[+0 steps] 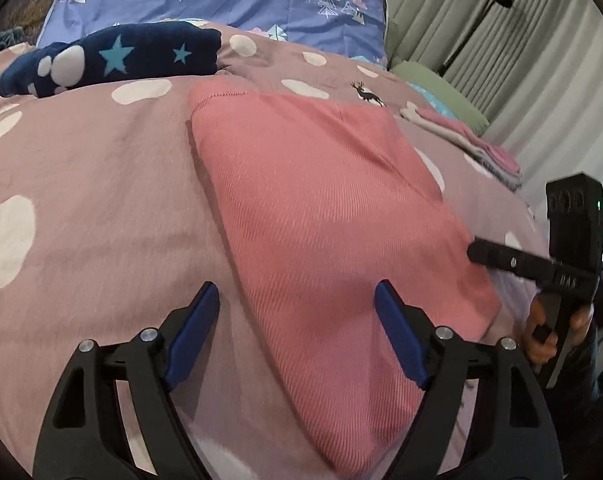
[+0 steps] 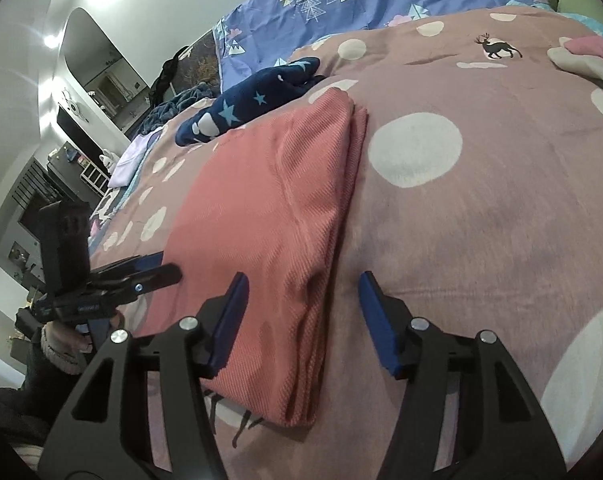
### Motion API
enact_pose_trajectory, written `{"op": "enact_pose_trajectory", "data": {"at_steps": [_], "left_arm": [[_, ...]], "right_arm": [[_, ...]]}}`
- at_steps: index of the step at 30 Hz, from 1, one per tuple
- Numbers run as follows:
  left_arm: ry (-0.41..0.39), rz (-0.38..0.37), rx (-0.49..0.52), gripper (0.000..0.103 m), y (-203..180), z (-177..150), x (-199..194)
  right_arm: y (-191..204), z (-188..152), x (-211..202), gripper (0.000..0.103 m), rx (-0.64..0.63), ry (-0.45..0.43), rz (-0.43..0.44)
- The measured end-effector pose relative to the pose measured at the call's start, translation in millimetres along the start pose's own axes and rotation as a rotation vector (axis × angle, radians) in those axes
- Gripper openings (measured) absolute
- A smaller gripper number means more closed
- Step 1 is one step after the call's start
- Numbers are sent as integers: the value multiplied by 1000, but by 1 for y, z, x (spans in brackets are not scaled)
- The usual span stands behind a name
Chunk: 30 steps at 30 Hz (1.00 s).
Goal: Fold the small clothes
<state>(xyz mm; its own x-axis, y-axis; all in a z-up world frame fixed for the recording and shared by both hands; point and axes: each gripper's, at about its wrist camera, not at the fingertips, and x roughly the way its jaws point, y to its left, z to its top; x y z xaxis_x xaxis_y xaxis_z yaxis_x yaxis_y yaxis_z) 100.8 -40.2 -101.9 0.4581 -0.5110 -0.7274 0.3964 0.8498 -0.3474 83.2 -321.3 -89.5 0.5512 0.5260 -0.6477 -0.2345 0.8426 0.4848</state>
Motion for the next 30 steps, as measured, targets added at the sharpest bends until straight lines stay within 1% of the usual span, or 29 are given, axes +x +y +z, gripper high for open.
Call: {"op": "enact_pose_trajectory", "data": {"at_steps": [3, 7, 9, 12, 13, 15, 20, 21, 24, 27, 29, 30], "left_arm": [[0, -27, -7, 80, -1, 4, 5], [10, -67, -9, 80, -2, 8, 12], [15, -77, -16, 80, 1, 11, 15], [17, -97, -30, 80, 5, 17, 22], [16, -102, -27, 80, 6, 20, 25], [13, -104, -23, 80, 6, 24, 30], [6, -102, -13, 82, 4, 31, 38], [3, -104, -14, 82, 5, 30, 36], [3, -112, -18, 76, 7, 25, 29], [18, -161, -2, 70, 11, 16, 20], [24, -186, -13, 68, 15, 18, 22], [25, -186, -13, 67, 16, 21, 25]], "right_arm": [[0, 4, 2, 57, 9, 3, 23], [-3, 11, 12, 59, 13, 44, 10], [-7, 17, 18, 59, 29, 58, 22], [-19, 33, 33, 58, 77, 75, 66], [-21, 37, 39, 56, 83, 82, 77], [-24, 46, 51, 56, 92, 98, 90], [-22, 58, 66, 56, 80, 93, 112], [-21, 58, 65, 53, 84, 91, 111], [-16, 48, 56, 50, 70, 105, 85], [-14, 38, 45, 49, 42, 126, 99], [-17, 35, 43, 48, 46, 131, 115], [-19, 36, 44, 47, 62, 137, 123]]}}
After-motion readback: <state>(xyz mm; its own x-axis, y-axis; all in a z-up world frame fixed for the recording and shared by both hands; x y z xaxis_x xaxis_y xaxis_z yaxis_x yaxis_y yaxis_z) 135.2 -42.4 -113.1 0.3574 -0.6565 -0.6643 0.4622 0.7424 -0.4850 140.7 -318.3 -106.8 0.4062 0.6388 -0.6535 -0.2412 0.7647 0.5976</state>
